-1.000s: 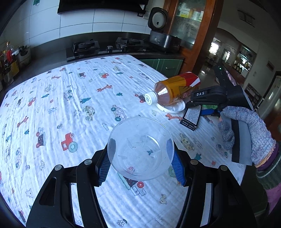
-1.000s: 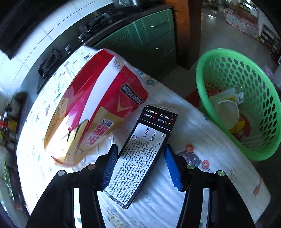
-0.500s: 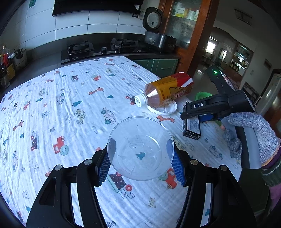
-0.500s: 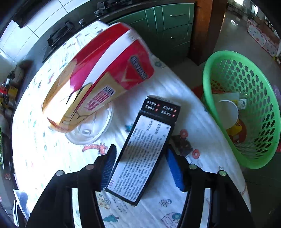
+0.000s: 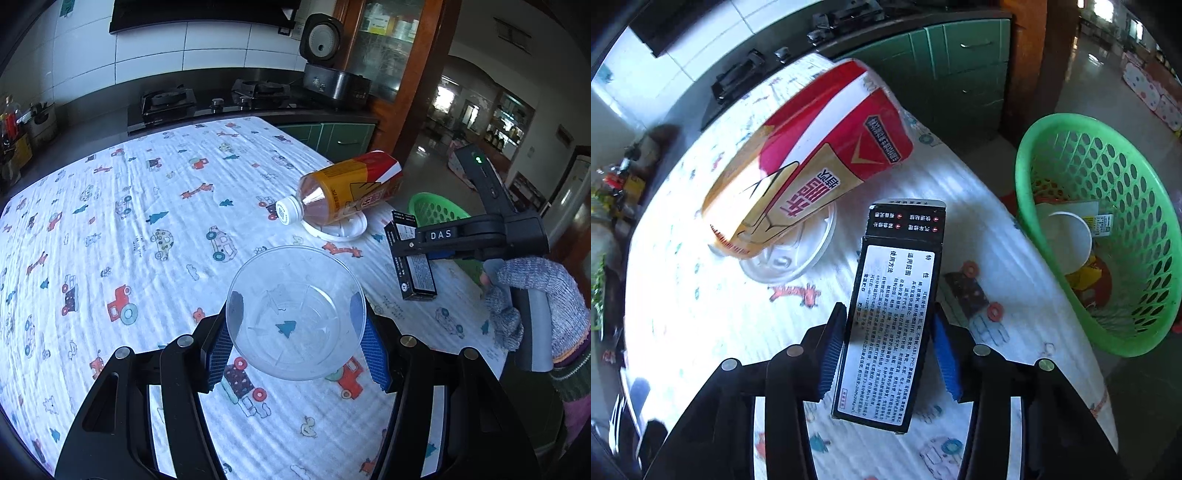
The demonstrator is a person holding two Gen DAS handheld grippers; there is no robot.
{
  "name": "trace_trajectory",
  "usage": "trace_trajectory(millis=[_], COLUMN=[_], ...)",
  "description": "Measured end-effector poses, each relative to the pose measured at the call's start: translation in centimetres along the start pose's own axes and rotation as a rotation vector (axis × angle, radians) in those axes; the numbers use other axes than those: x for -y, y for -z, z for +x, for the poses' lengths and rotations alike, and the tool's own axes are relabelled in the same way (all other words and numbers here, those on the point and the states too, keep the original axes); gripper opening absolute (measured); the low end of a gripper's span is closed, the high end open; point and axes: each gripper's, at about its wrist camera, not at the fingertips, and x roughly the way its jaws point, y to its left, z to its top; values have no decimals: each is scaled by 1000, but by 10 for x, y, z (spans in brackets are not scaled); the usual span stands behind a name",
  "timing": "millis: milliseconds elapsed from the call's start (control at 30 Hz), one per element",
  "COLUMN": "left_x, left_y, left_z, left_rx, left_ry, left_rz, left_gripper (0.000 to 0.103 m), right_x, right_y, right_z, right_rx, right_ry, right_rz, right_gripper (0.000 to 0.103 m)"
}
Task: Collect trash
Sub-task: 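Carry the boxed package into the green basket with the right tool while the left holds the clear cup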
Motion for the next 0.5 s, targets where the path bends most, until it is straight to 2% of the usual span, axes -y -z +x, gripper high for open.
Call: trace_trajectory(millis=[233,367,500], left_x=[27,47,70], left_y=[-7,-11,-15], left_z=[3,8,14], left_rx=[3,-2,-1], left_ry=[20,39,53], left_rz=[15,24,44], left_gripper=[60,60,60], right_x=[27,55,85], right_y=[12,19,9], right_z=[-37,-62,-74], right_rx=[86,151,195], right_ry=[-55,-61,-41], right_rz=[-53,-78,-86], right_gripper=[44,44,44])
